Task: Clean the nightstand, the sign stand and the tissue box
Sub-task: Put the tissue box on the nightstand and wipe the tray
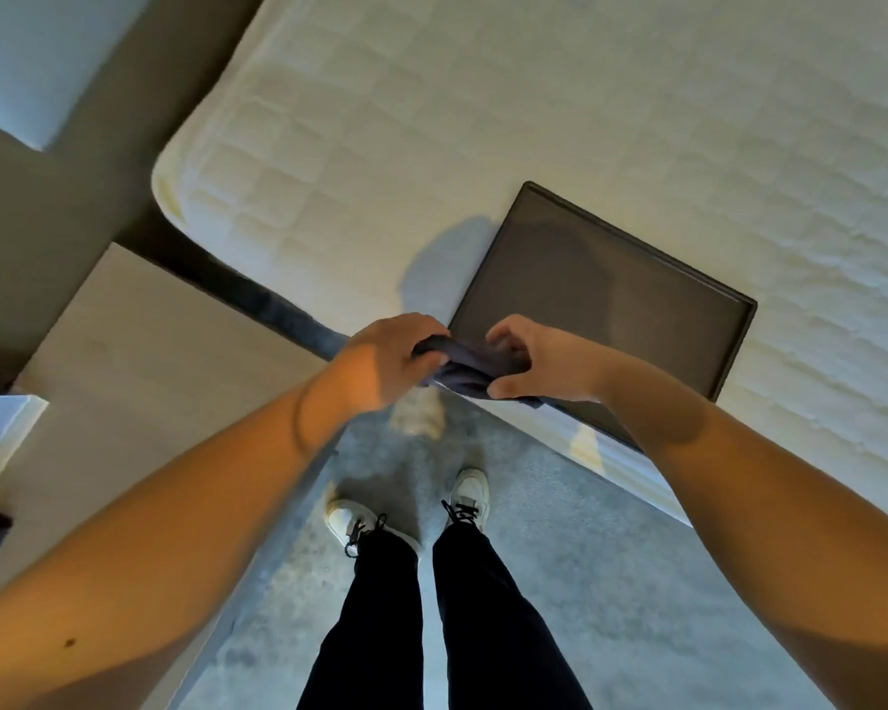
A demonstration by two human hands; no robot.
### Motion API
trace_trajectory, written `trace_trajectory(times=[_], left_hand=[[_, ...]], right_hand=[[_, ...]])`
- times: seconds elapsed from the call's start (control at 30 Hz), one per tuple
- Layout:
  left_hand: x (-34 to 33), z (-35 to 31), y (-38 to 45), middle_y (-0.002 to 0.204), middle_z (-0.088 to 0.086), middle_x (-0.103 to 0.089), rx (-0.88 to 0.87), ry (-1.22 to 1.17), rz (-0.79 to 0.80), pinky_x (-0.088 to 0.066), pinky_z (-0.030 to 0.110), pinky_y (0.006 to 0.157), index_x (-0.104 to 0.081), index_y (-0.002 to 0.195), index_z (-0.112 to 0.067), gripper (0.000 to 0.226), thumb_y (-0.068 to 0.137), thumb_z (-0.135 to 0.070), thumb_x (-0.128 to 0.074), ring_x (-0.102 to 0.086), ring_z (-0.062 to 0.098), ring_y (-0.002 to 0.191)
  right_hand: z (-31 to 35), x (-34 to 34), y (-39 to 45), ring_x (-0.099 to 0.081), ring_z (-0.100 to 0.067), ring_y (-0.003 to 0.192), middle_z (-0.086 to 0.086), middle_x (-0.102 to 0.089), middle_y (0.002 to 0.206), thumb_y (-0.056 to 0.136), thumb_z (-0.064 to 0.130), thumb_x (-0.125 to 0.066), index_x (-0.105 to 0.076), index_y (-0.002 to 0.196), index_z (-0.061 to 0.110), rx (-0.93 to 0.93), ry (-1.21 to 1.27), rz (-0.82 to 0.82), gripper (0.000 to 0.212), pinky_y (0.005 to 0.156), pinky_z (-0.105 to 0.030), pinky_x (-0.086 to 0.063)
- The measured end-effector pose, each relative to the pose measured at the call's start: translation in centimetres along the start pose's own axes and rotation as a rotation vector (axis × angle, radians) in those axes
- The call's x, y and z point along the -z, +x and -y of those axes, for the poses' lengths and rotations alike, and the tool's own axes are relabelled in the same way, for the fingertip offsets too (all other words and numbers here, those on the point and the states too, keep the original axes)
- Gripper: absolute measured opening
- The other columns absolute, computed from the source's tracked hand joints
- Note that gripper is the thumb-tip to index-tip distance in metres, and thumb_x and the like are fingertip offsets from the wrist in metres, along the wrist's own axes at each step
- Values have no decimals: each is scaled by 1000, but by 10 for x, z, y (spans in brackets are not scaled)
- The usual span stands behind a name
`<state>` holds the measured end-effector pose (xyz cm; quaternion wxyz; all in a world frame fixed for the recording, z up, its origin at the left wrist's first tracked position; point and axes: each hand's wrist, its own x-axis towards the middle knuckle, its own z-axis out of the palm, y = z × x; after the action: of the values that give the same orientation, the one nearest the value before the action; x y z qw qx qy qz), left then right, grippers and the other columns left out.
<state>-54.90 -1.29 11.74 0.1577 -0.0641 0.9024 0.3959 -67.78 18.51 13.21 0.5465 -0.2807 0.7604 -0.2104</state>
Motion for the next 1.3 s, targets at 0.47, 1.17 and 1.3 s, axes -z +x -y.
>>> trace_trajectory(times=[0.47, 1.17, 1.3], left_hand=[[32, 133, -202, 85, 0, -58, 583, -286, -158, -39, 27, 61, -50, 98, -24, 9, 91, -19, -53, -52, 19, 76], [-15, 210, -307, 111, 11, -60, 610, -301, -339, -36, 28, 77, -59, 117, -11, 30, 90, -24, -62, -57, 27, 100], [-8, 222, -294, 109, 15, -57, 617, -125, -502, -46, 40, 80, -61, 110, -10, 23, 91, -21, -55, -57, 34, 96]], right_hand=[[170, -128, 122, -59, -19, 86, 4, -61, 97, 86, 28, -64, -53, 114, 24, 305, -687, 330, 30, 73, -36, -49], [235, -247, 168, -51, -23, 69, -9, -59, 75, 88, 24, -61, -54, 80, 13, 377, -846, 386, 16, 60, -32, -36], [238, -246, 181, -51, -26, 71, -11, -58, 78, 82, 9, -59, -56, 80, 14, 573, -916, 104, 6, 58, -32, -34]])
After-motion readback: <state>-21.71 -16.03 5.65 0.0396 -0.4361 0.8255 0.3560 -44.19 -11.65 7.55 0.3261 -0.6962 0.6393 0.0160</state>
